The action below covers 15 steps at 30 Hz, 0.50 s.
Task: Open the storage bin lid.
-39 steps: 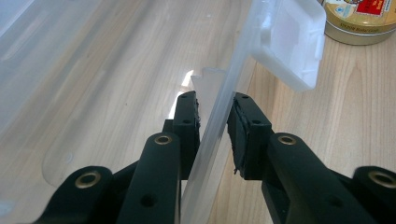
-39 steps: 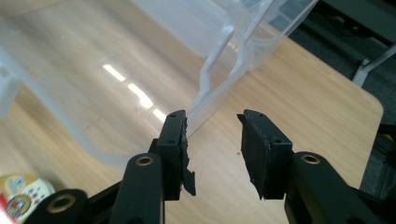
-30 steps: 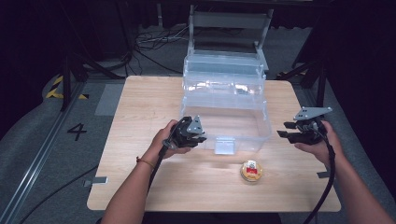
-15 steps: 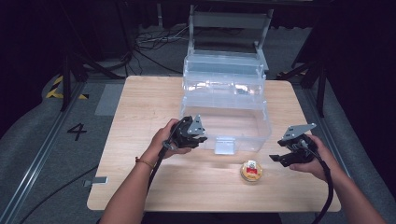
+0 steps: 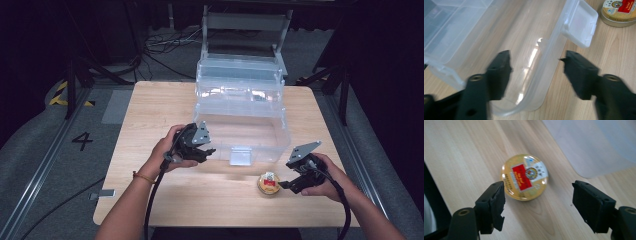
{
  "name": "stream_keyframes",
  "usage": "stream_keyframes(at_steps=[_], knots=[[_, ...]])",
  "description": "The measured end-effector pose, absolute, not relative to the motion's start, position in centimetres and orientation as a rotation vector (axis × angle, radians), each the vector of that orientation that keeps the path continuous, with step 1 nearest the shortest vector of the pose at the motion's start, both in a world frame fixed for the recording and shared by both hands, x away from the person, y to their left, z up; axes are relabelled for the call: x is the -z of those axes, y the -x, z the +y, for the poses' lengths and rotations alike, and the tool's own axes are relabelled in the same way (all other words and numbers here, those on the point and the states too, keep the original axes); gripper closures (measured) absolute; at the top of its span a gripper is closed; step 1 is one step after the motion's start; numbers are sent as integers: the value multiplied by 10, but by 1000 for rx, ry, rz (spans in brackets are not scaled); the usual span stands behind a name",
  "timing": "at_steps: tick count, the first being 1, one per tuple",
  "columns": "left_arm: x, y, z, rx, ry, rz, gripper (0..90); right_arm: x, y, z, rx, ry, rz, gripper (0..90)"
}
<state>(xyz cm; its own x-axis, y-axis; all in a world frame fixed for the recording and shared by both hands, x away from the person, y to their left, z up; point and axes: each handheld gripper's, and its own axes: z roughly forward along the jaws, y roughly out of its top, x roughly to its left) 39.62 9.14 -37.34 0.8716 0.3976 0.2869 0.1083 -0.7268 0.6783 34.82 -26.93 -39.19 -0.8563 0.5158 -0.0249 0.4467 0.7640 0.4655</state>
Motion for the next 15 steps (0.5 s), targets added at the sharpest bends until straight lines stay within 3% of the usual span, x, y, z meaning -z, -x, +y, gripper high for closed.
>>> stream_keyframes(at_steps=[6, 15], knots=[[379, -381, 115, -563, -2337, 436, 254, 401, -348, -251, -635, -736, 2868, 238], [411, -368, 144, -515, -2364, 500, 224, 416, -353, -238, -522, -745, 2919, 220]])
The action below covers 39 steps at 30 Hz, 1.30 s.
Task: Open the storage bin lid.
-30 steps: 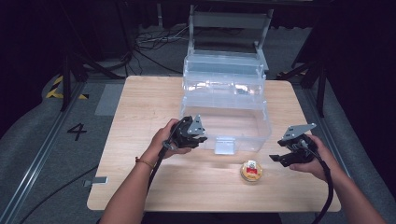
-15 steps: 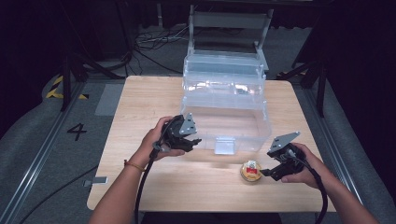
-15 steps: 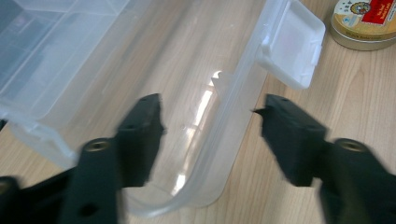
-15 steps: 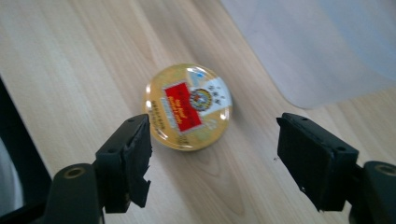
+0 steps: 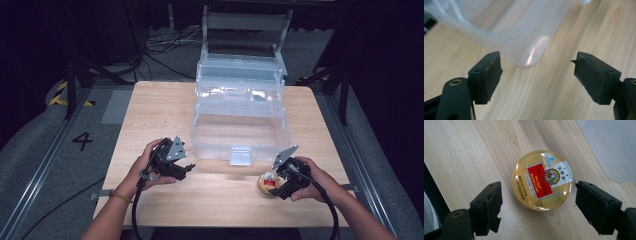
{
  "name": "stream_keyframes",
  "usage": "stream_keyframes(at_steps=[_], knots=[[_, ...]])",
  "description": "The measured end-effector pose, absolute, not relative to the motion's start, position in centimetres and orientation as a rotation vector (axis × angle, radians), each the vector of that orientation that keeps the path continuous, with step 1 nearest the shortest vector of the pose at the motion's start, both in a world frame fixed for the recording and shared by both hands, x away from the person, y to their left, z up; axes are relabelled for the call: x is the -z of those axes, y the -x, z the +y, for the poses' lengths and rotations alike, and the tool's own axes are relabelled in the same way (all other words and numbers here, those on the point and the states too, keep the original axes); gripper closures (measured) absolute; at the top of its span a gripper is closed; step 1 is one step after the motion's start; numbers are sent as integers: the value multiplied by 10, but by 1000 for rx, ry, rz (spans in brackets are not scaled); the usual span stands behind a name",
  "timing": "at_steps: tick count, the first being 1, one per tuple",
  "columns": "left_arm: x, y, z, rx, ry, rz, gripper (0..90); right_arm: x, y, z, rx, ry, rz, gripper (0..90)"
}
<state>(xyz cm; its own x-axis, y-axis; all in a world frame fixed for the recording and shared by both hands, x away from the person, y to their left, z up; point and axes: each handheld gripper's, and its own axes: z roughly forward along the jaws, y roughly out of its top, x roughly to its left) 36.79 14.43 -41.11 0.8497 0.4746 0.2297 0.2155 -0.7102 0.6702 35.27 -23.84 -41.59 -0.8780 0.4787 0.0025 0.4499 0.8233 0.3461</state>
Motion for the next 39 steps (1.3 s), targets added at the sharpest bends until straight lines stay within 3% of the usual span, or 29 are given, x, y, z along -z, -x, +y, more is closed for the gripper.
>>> stream_keyframes(at_steps=[6, 12, 39], knots=[[439, -365, 162, -447, -2406, 556, 225, 422, -358, -231, -431, -743, 2938, 207], [459, -367, 176, -337, -2308, 660, 214, 431, -363, -219, -360, -701, 2967, 201], [484, -372, 189, -282, -2285, 741, 166, 449, -377, -210, -202, -627, 2982, 204]])
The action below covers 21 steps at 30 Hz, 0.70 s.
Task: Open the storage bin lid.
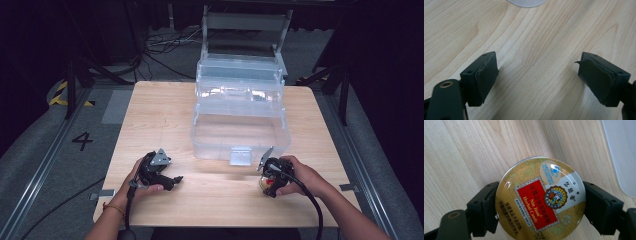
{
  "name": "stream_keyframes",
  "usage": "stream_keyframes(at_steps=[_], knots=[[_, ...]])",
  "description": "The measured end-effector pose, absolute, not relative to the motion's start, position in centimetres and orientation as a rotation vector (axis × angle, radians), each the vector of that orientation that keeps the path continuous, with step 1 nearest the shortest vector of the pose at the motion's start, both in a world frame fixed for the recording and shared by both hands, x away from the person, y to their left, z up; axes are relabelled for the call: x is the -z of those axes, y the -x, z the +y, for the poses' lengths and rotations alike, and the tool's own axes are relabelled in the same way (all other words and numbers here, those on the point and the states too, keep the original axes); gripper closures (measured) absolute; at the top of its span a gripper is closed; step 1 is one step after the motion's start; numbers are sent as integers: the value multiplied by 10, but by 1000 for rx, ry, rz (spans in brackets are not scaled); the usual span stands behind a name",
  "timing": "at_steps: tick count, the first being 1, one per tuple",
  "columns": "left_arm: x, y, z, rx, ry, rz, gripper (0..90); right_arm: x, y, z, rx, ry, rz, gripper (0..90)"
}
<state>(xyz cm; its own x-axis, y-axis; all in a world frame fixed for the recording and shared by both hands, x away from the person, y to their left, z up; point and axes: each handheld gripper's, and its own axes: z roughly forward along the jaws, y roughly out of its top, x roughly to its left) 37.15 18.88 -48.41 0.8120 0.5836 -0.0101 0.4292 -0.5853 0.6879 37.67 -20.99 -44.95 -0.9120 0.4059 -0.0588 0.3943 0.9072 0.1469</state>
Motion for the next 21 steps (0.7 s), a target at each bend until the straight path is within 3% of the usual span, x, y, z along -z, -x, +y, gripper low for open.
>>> stream_keyframes(at_steps=[21], knots=[[484, -371, 189, -284, -2284, 751, 161, 427, -373, -229, -238, -610, 2957, 206]])
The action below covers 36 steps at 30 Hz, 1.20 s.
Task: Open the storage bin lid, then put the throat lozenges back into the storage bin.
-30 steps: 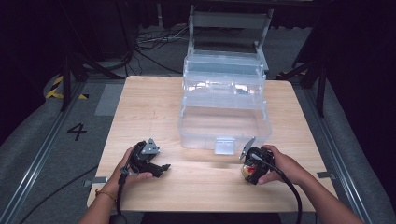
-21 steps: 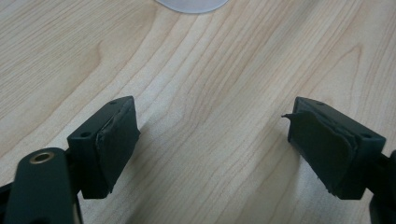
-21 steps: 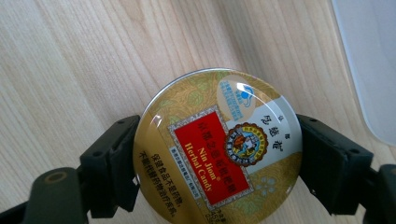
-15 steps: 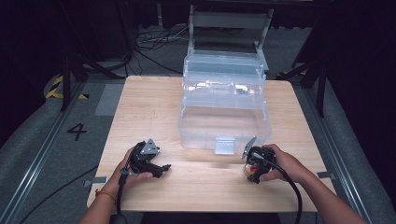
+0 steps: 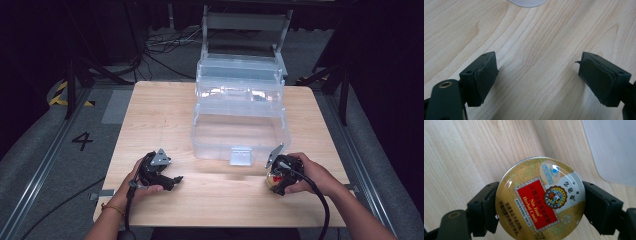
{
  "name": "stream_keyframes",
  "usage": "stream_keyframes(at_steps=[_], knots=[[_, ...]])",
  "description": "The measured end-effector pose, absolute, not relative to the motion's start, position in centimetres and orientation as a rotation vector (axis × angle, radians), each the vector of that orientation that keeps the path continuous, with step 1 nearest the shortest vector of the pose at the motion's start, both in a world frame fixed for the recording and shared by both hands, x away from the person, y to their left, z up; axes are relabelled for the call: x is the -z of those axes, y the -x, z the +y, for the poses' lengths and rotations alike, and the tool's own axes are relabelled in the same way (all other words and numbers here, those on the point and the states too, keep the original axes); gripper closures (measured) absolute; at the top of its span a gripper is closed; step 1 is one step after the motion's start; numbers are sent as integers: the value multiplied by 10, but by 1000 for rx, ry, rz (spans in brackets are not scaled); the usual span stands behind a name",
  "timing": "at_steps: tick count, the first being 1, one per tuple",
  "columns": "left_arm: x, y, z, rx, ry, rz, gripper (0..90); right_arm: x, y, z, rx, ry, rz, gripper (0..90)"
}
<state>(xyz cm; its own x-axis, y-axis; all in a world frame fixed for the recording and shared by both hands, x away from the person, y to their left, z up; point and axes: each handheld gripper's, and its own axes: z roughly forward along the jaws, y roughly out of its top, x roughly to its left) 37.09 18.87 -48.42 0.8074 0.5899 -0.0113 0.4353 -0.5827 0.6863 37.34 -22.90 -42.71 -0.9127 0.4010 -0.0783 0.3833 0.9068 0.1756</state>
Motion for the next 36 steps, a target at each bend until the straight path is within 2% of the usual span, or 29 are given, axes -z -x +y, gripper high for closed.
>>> stream_keyframes(at_steps=[36], knots=[[484, -371, 189, -283, -2282, 753, 160, 351, -372, -264, -329, -600, 2853, 206]])
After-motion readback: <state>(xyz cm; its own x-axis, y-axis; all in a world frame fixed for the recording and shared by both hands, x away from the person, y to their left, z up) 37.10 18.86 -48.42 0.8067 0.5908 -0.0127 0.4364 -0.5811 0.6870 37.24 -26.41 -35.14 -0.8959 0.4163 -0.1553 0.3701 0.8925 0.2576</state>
